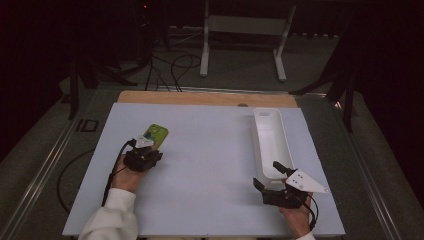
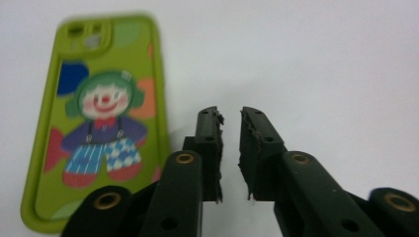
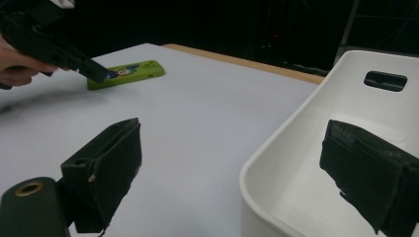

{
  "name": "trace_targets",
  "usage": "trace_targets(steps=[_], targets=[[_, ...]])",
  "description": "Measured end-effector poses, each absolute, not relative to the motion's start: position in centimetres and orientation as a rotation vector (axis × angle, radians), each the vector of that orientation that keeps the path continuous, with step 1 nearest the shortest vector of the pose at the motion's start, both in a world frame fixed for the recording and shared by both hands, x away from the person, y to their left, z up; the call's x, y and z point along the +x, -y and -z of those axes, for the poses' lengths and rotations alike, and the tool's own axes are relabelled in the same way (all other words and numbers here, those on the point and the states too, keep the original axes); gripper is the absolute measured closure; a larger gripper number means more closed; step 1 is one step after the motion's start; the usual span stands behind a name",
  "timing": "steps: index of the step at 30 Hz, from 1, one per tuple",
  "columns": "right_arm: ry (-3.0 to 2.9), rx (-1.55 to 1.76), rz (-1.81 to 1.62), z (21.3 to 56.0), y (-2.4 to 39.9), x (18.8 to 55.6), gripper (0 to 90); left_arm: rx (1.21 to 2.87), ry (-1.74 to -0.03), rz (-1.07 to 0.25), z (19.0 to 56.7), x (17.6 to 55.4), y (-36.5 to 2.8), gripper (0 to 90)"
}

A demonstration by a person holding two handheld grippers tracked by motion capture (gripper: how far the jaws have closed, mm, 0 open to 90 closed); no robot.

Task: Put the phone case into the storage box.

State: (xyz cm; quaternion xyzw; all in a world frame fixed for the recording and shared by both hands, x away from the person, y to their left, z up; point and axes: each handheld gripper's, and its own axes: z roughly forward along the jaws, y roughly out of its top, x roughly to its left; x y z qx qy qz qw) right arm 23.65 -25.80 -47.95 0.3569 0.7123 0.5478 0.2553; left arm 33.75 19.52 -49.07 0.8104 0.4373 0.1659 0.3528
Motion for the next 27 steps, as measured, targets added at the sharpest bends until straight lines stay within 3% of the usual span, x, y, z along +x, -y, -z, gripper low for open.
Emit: trace_targets(steps=[2, 6, 14, 19, 27], targets=[[-1.936, 0.970, -1.485, 47.9, 25.8, 23.7, 8.9, 2.059, -1.089, -0.426, 48.4, 33.2, -19.8, 75.6], [-1.931, 0.962, -1.483, 47.8, 26.0, 23.9, 8.9, 1.987, -1.027, -0.461, 47.2, 31.6, -20.6, 63.2], [-1.927, 0.963, -1.497, 47.8, 26.3, 24.4, 8.9, 1.842, -0.957, -0.582, 46.0, 26.8, -22.5, 15.0], [-1.930, 0.951, -1.501, 47.8, 26.4, 24.6, 9.0, 1.796, -0.916, -0.591, 46.7, 24.2, -23.8, 1.4], [-1.941, 0.936, -1.488, 47.9, 26.4, 24.7, 9.0, 1.729, -0.932, -0.664, 47.1, 22.3, -25.4, 0.0]])
